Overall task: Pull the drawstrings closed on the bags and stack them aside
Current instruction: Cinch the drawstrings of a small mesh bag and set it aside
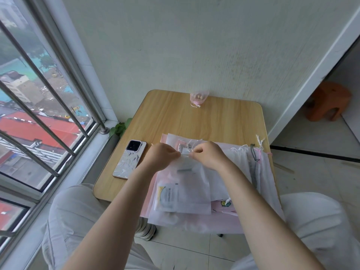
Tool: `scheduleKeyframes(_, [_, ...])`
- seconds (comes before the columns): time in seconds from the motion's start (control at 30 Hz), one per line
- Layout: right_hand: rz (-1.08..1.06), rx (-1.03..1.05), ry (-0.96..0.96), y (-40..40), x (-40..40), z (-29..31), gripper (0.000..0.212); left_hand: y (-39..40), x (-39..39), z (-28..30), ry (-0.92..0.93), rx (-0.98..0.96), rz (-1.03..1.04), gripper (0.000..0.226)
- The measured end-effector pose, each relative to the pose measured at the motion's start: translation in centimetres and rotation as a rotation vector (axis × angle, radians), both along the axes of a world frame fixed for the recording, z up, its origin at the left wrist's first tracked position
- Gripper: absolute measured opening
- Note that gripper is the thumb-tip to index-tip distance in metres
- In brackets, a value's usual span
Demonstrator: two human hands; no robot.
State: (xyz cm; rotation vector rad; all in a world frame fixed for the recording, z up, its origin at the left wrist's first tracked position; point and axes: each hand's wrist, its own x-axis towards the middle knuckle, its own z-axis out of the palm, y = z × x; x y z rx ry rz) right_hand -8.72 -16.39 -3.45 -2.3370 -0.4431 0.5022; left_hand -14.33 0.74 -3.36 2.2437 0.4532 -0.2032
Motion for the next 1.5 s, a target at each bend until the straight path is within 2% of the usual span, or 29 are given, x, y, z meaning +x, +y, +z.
scheduleKeyframes(0.1, [0.043,0.070,0.012,0.3,0.0,0.0,0.040,-0.4,-0.2,-0.1,-0.122,-0.209,0.107,0.020])
scheduleKeyframes(0.17, [0.042,0.121,0.081,0.4,-0.1,-0.1,0.038,-0.7,-0.3,0.1,-0.146,-0.328,0.134,0.012])
scheduleKeyframes(0.27, [0.049,0.168,0.173,0.7,-0.3,0.0,0.030,-0.9,-0.5,-0.2,-0.131,-0.329,0.086,0.020])
scheduleKeyframes(0.4, [-0.022,0.262,0.246,1.0,-0.3,0.1,0.021,-1.2,-0.5,-0.5,-0.208,-0.357,0.171,0.024])
scheduleKeyframes(0.57, [-0.079,0.275,0.246,0.8,-0.3,0.2,0.013,-1.4,-0.9,0.0,-0.257,-0.639,0.203,0.021])
scheduleKeyframes(0.67, [-0.107,0.281,0.246,0.4,-0.3,0.3,0.019,-1.3,-1.1,-0.3,-0.264,-0.786,0.168,0.020])
scheduleKeyframes(0.77, [-0.111,0.260,0.234,0.2,-0.3,0.6,0.027,-1.4,-1.1,-0.5,-0.259,-0.752,0.145,0.019])
scheduleKeyframes(0.87, [-0.129,0.290,0.228,0.1,-0.2,1.1,0.032,-1.6,-0.8,-0.3,-0.237,-0.592,0.098,0.025])
scheduleKeyframes(1.03, [-0.200,0.470,0.185,0.5,-0.4,2.8,0.015,-1.6,-0.2,0.5,-0.175,-0.345,0.043,0.026])
scheduleKeyframes(1.2, [-0.220,0.567,0.101,1.1,0.2,3.9,0.008,-2.0,-0.6,1.2,-0.014,-0.454,-0.180,0.025])
scheduleKeyframes(1.27, [-0.213,0.583,0.091,1.3,0.2,4.0,0.011,-2.5,-0.8,1.2,0.002,-0.435,-0.228,0.023])
scheduleKeyframes(1.4, [-0.158,0.515,0.132,1.6,-0.3,3.4,0.028,-2.8,-0.6,1.3,-0.005,-0.483,-0.219,0.032])
scheduleKeyframes(1.5, [-0.136,0.391,0.191,1.2,-0.4,3.0,0.037,-2.4,-0.5,1.5,-0.012,-0.550,-0.125,0.036])
